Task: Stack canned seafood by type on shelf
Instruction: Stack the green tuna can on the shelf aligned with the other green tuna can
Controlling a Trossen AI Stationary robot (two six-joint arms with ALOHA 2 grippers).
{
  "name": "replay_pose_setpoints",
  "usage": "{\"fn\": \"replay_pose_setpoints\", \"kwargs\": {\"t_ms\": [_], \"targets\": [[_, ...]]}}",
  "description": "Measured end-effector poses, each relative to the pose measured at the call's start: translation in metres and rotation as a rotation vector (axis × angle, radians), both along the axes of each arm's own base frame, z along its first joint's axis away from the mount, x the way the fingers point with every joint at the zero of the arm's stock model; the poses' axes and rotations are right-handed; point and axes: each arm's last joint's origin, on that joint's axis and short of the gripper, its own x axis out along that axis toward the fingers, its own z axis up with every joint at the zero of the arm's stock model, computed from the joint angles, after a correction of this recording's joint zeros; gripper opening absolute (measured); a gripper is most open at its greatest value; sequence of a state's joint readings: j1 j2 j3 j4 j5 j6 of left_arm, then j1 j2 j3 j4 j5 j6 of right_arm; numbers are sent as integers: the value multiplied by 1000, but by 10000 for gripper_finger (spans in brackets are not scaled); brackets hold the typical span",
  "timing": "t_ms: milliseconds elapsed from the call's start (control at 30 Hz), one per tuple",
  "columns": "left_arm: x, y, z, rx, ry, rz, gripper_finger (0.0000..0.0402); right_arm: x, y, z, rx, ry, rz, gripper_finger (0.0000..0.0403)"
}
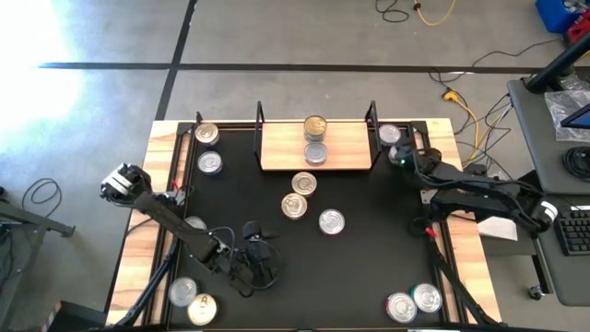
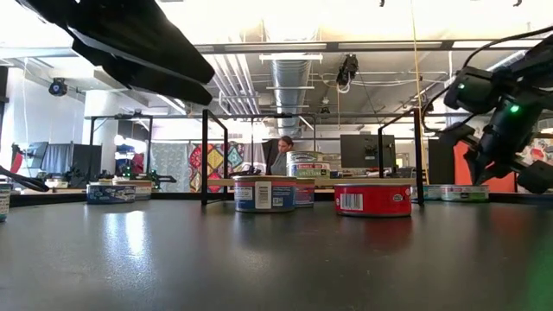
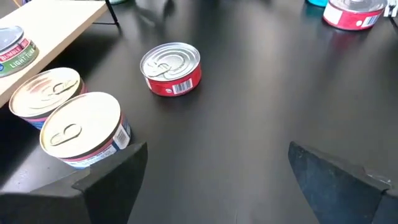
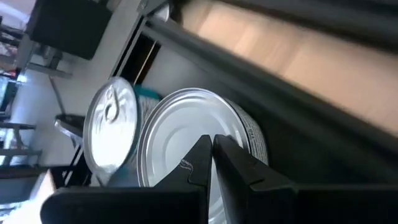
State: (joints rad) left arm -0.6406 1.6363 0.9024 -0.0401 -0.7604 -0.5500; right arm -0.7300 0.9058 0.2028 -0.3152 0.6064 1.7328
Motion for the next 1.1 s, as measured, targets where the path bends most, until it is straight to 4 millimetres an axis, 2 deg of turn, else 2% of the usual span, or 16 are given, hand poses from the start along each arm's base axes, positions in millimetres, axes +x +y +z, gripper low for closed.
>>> {"fn": "replay_pose_setpoints", "kwargs": {"t_ms": [167,333,400,700,867,1000,1100], "targets": [[-4,-3,1,-1,6,-9,372,3,23,3,39,17,-17,18],[-5,-2,2,11,19,-12,372,5,47,18,106,106,22,18],[-6,-2,2,15,16,-7,372,10,54,22,104,87,56,18],[-9,-10,4,47,3,-52,372,26,75,21,150,171,387,18],[-14,-17,6,103,5,-119,372,44,87,33,188,253,637,18],[-17,-25,6,158,-6,-212,372,61,102,45,247,275,852,18],[-20,-34,0,142,-42,-393,372,74,123,48,276,314,980,18]]}}
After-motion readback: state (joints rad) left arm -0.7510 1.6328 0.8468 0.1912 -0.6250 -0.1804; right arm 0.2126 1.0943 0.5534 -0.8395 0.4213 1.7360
